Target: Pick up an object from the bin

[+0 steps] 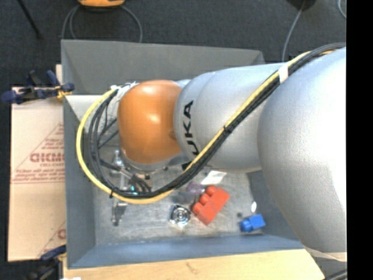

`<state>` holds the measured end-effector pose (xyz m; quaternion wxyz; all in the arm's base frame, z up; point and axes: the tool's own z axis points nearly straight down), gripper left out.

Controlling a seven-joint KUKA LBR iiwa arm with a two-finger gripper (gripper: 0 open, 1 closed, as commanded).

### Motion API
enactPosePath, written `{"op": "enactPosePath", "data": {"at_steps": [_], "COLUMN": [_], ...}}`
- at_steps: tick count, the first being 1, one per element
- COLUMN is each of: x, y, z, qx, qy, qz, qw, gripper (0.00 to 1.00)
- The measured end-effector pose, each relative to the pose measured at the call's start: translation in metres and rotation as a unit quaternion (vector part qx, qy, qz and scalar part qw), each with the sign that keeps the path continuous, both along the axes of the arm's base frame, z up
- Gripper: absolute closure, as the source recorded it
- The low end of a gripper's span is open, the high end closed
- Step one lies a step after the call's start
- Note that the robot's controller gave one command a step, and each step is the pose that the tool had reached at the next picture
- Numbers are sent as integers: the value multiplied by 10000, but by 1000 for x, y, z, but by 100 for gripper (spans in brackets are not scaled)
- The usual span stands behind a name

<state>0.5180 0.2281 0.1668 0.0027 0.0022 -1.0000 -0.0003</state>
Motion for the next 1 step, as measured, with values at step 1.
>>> {"op": "enactPosePath", "data": {"at_steps": [1], "x": [-24], "y": [-63], "z": [-6], "qx": [-18], "qy": [-19], "qz": [453], "qw": [9990], "gripper": [0]}}
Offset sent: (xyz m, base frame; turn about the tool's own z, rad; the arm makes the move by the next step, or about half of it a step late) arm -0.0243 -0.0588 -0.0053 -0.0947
